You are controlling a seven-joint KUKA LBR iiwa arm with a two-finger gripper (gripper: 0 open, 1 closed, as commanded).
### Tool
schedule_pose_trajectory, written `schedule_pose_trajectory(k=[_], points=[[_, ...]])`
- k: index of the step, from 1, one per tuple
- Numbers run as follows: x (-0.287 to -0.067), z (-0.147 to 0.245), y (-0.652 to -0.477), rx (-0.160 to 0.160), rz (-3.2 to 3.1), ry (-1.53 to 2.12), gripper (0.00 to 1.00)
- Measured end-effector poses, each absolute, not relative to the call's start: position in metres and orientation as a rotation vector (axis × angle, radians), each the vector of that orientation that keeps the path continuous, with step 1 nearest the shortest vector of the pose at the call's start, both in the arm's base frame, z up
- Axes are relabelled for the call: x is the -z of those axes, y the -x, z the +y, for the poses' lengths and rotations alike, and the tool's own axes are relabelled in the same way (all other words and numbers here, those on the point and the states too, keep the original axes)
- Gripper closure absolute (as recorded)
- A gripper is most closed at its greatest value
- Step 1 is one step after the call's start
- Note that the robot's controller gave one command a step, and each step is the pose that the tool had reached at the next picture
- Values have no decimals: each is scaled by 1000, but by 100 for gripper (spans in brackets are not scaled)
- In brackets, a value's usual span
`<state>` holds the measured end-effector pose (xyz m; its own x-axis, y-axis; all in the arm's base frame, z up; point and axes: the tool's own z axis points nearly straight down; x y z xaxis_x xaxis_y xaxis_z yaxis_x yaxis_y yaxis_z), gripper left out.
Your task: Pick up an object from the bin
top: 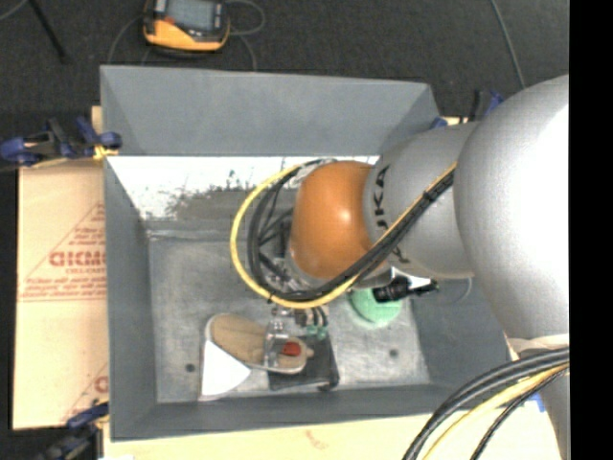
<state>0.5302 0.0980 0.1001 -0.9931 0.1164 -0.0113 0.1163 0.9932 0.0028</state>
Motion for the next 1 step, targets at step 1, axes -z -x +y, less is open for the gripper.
schedule_pose_trajectory(k=[1], points=[[-104, 105, -524, 2, 3135, -175, 0]])
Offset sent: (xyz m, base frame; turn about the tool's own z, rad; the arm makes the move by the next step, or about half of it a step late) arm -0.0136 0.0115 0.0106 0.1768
